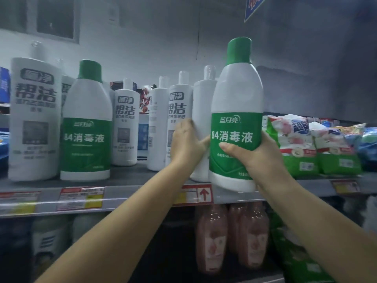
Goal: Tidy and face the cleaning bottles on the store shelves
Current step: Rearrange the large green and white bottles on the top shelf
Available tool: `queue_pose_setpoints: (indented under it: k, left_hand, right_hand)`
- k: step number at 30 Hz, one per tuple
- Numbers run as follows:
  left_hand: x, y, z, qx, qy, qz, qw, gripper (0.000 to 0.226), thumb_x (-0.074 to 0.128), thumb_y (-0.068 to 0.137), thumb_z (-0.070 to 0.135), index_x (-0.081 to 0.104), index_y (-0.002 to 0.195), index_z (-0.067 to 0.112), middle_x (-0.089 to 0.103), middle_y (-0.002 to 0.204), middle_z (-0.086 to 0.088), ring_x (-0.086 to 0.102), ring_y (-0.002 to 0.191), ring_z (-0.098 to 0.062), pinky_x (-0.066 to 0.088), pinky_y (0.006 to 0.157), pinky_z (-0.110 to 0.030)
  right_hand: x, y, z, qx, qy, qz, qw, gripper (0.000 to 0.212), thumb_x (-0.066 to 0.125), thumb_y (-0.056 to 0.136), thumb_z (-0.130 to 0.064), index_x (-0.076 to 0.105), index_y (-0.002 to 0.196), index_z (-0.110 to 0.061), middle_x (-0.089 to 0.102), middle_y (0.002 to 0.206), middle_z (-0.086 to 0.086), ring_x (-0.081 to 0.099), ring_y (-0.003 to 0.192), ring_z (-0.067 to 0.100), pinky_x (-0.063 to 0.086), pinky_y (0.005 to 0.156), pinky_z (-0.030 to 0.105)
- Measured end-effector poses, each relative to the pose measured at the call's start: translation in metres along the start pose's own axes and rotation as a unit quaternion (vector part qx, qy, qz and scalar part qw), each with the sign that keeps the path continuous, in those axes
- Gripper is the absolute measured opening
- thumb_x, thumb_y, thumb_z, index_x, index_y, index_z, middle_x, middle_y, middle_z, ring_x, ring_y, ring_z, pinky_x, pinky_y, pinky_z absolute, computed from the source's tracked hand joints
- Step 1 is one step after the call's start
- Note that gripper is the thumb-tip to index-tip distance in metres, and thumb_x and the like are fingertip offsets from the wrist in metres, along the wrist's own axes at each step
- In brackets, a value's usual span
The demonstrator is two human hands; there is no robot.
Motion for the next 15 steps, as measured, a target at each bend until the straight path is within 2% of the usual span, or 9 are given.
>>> queue_pose_setpoints:
  k: [4, 7, 11, 13, 15]
  left_hand:
    - [0.012, -0.004, 0.010, -0.036, 0.113, 0.052, 0.992, 0.083, 0.066, 0.076, 0.042, 0.024, 0.138, 0.006, 0.034, 0.136, -0.012, 0.033, 0.124, -0.028, 0.031, 0.101, -0.040]
    - [0.019, -0.005, 0.011, -0.067, 0.157, 0.091, 0.981, 0.075, 0.058, 0.081, 0.028, 0.018, 0.140, 0.006, 0.031, 0.138, -0.015, 0.031, 0.125, -0.030, 0.027, 0.103, -0.038]
    - [0.020, -0.008, 0.010, -0.107, 0.136, 0.153, 0.973, 0.049, 0.039, 0.093, 0.009, 0.023, 0.139, 0.005, 0.035, 0.138, -0.018, 0.034, 0.124, -0.030, 0.027, 0.102, -0.037]
    - [0.020, -0.006, 0.009, -0.125, 0.111, 0.150, 0.974, 0.051, 0.046, 0.091, 0.009, 0.026, 0.137, 0.002, 0.036, 0.137, -0.019, 0.034, 0.124, -0.030, 0.028, 0.103, -0.037]
    - [0.019, -0.004, 0.009, -0.135, 0.058, 0.139, 0.979, 0.064, 0.059, 0.083, 0.014, 0.027, 0.136, 0.000, 0.036, 0.137, -0.019, 0.033, 0.125, -0.031, 0.027, 0.105, -0.038]
  right_hand:
    - [-0.017, 0.003, 0.013, -0.002, 0.000, -0.003, 1.000, 0.043, 0.083, 0.063, -0.020, 0.066, 0.102, -0.022, 0.073, 0.095, -0.002, 0.070, 0.088, 0.017, 0.057, 0.082, 0.043]
    - [-0.024, 0.004, 0.020, -0.001, -0.002, -0.015, 1.000, 0.044, 0.083, 0.062, -0.021, 0.066, 0.103, -0.022, 0.072, 0.095, -0.003, 0.070, 0.088, 0.016, 0.057, 0.082, 0.042]
    - [-0.029, 0.006, 0.024, 0.003, -0.001, -0.026, 1.000, 0.045, 0.084, 0.061, -0.023, 0.066, 0.103, -0.023, 0.072, 0.095, -0.003, 0.070, 0.088, 0.016, 0.057, 0.082, 0.043]
    - [-0.030, 0.007, 0.021, -0.006, -0.003, -0.029, 1.000, 0.045, 0.084, 0.062, -0.024, 0.066, 0.104, -0.023, 0.072, 0.096, -0.003, 0.070, 0.089, 0.017, 0.056, 0.082, 0.044]
    - [-0.031, 0.009, 0.016, -0.012, 0.005, -0.035, 0.999, 0.043, 0.082, 0.064, -0.023, 0.066, 0.103, -0.024, 0.073, 0.096, -0.002, 0.070, 0.089, 0.017, 0.056, 0.082, 0.044]
Point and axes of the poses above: each hand's wrist, its own y-axis towards the middle knuckle, its own x-axis out of the palm, z = x × y, the point moved 9 cm from there along y, towards the middle knuckle
